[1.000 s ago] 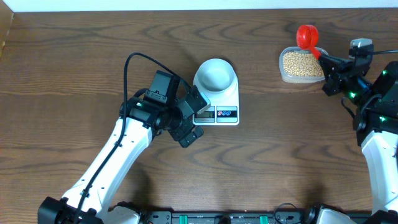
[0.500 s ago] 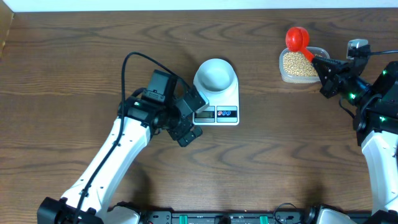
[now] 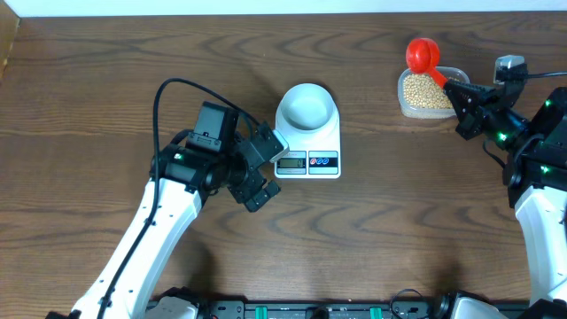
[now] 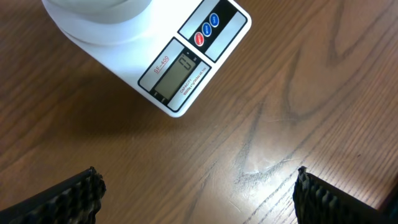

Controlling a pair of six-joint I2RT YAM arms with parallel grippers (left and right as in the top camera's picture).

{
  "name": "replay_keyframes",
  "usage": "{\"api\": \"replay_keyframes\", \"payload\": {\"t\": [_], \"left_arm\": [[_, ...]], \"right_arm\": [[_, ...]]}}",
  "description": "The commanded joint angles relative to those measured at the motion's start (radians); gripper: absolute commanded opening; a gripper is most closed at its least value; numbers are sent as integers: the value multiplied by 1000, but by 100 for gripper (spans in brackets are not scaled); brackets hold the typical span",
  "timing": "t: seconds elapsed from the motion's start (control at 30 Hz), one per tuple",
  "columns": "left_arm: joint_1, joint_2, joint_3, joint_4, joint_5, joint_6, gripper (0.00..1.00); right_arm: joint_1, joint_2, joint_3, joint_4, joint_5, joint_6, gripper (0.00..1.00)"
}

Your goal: Scoop item into bowl and weigh 50g on scale

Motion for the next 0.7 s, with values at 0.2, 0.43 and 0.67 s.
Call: {"api": "replay_keyframes", "payload": {"t": [0.2,0.43,0.67], "left_arm": [[97,-61,40,-32,145,68,99],[114,-61,40,-66,182,136,99],[114,-61,40,-58,150,135,99]], "right_arm": [[-5,0,25,6,-17,7,1],[-4,0,25,6,-17,8,1],[-4,0,25,6,-17,7,1]]}}
